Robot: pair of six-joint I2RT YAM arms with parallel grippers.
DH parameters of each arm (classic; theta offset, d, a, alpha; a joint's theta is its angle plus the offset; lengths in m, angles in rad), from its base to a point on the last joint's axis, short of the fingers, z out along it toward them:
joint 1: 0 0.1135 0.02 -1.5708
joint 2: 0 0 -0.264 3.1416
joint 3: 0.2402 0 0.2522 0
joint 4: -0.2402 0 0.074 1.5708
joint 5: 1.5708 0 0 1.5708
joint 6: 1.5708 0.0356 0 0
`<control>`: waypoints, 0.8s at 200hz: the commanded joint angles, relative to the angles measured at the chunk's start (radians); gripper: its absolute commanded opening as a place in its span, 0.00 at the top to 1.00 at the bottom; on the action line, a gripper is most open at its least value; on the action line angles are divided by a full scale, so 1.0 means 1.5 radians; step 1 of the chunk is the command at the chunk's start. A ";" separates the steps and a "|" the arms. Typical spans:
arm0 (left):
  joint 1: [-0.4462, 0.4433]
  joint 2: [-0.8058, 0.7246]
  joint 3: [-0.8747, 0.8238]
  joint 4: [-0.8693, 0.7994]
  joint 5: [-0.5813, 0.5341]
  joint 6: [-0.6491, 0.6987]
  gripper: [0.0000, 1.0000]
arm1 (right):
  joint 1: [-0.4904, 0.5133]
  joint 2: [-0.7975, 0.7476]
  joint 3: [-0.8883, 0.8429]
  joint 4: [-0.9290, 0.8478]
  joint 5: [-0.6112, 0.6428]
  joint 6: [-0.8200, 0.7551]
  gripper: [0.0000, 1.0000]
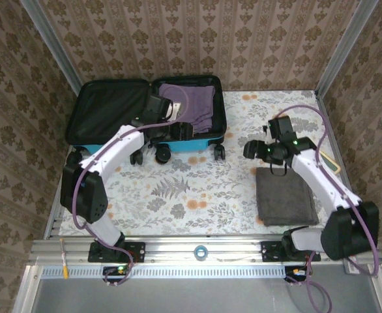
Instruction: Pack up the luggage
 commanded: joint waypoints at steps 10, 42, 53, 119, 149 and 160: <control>0.008 -0.007 -0.002 0.022 0.003 -0.013 0.36 | 0.001 -0.072 -0.066 -0.054 0.037 0.071 0.12; 0.011 -0.011 0.000 0.015 0.005 -0.011 0.36 | 0.001 -0.079 -0.099 -0.074 0.051 0.085 0.08; 0.012 -0.015 -0.007 0.018 0.004 -0.015 0.36 | 0.001 -0.078 -0.103 -0.079 0.064 0.076 0.07; 0.018 -0.018 -0.024 0.028 0.011 -0.031 0.36 | 0.003 -0.037 -0.109 -0.085 0.082 0.047 0.05; 0.018 -0.023 -0.026 0.027 0.014 -0.031 0.36 | 0.008 0.010 -0.136 -0.046 0.041 0.046 0.05; 0.018 -0.026 -0.028 0.025 0.012 -0.031 0.36 | 0.013 0.035 -0.144 -0.029 0.017 0.046 0.05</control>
